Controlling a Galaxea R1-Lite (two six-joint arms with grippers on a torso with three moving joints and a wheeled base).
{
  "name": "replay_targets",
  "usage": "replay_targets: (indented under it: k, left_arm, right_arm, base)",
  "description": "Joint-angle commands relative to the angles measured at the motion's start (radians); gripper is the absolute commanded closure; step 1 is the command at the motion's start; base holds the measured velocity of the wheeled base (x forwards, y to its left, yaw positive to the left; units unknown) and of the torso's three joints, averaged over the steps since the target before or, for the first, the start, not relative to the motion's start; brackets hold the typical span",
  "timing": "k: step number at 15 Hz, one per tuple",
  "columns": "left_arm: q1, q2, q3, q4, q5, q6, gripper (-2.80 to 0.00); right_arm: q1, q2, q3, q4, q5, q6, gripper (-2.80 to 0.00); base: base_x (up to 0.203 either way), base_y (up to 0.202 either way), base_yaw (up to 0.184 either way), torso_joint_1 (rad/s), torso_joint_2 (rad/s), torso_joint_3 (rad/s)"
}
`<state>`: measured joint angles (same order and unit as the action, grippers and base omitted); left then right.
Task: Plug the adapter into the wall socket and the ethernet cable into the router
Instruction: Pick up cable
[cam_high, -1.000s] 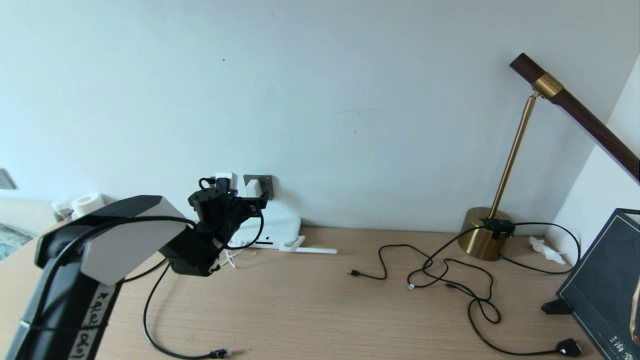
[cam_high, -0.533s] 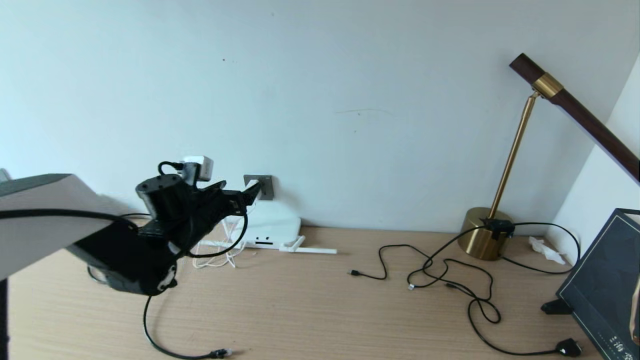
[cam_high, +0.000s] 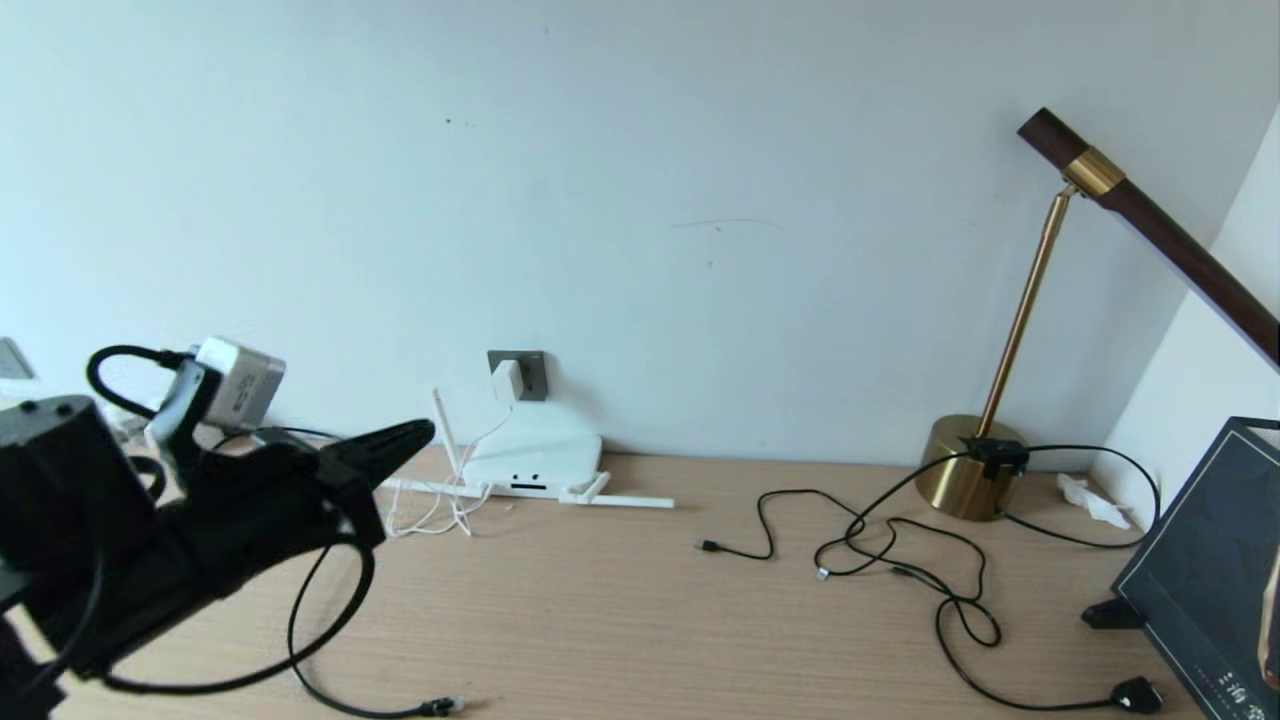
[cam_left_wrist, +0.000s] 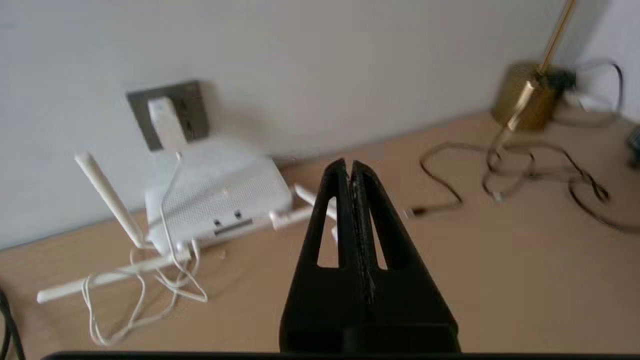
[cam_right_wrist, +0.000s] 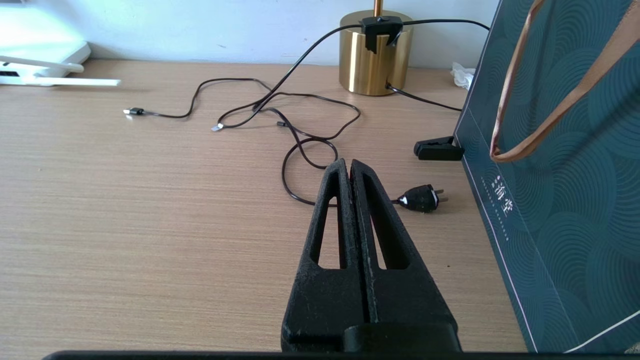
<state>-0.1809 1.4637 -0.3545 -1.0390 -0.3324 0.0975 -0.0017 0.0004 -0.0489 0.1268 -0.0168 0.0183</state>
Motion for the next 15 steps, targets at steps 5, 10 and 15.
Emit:
replay_targets:
  k: [5,10,15]
  left_arm:
    - [-0.017,-0.414,0.061,0.961,0.013,0.315,0.0]
    - [-0.029,-0.321,0.072,1.201,0.262,0.452,0.0]
    - [-0.022,-0.06,-0.072,1.154,0.283,0.436,0.0]
  right_arm:
    - [0.0,0.0,0.0,0.001,0.0,0.0,0.0]
    - [0.0,0.0,0.0,0.001,0.0,0.0,0.0]
    - [0.0,0.0,0.0,0.001,0.0,0.0,0.0]
  base:
    - [0.0,0.0,0.0,0.0,0.0,0.0]
    - [0.0,0.0,0.0,0.0,0.0,0.0]
    - [0.0,0.0,0.0,0.0,0.0,0.0]
